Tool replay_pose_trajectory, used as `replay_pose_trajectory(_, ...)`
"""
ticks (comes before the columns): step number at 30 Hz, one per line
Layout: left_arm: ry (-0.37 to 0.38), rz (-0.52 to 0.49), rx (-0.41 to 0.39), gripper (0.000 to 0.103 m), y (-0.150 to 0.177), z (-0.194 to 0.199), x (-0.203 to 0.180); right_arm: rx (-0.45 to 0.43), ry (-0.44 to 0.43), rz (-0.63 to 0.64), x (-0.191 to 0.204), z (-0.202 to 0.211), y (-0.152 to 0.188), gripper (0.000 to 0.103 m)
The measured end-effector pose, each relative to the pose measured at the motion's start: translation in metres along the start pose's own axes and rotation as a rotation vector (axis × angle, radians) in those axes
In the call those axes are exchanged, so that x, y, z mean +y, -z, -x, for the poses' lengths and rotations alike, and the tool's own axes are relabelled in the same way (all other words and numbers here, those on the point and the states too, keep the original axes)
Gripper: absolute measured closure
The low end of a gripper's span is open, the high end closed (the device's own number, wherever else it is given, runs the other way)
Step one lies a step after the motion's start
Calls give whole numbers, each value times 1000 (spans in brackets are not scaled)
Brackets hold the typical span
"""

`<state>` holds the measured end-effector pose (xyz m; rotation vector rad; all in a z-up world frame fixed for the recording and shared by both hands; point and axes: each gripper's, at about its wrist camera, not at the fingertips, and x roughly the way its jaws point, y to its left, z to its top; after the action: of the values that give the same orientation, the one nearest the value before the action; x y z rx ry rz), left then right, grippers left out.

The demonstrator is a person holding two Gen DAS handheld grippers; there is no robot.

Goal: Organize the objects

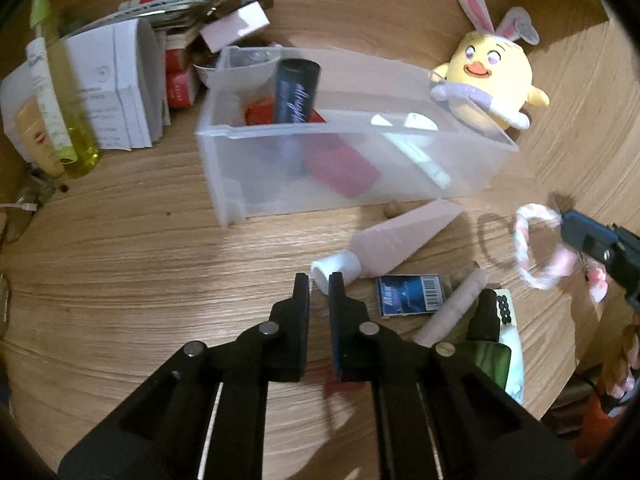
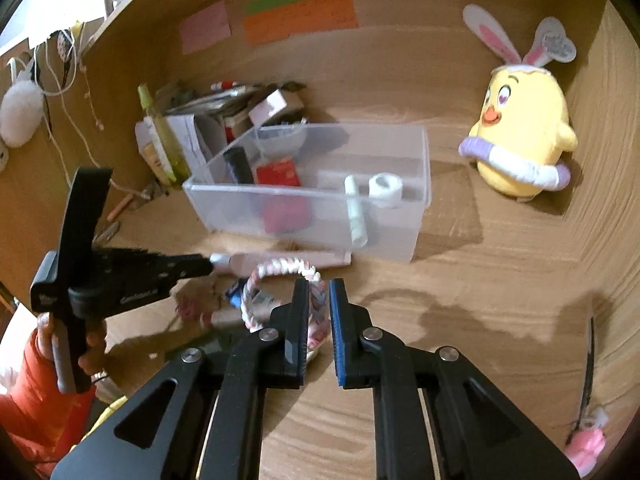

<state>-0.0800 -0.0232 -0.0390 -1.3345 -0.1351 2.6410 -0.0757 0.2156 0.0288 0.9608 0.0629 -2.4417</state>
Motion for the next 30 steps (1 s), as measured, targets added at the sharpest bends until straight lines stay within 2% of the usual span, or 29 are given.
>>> replay_pose_trajectory(4,-9,-23,-7,91,-7,8,-1,-22,12,-9,-6,1,-8,94)
replay_pose_trajectory(6,-13,-38,-5,74,-11,6,-4,-28,21,-16,-9,1,-10,94)
replay_pose_trajectory(8,0,-47,13,63,-16,1,-6,-27,24,-23,-11,0,-12,94)
replay_pose_trajectory(9,5,-49,23,61,-17,-3,-7,-26,25,-24,-12,-1,-11,94)
replay_pose_trajectory(16,20,-59,88,61,-23,-32,-10,46,10,-48,-21,-16,-3,94)
replay_pose_trajectory(26,1,-22,37,67,-12,-21,3,177,18,-45,-30,-51,16,90)
replay_pose_trajectory(30,-9,4,13,69,-9,-13,9,193,31,-44,-31,-55,21,77)
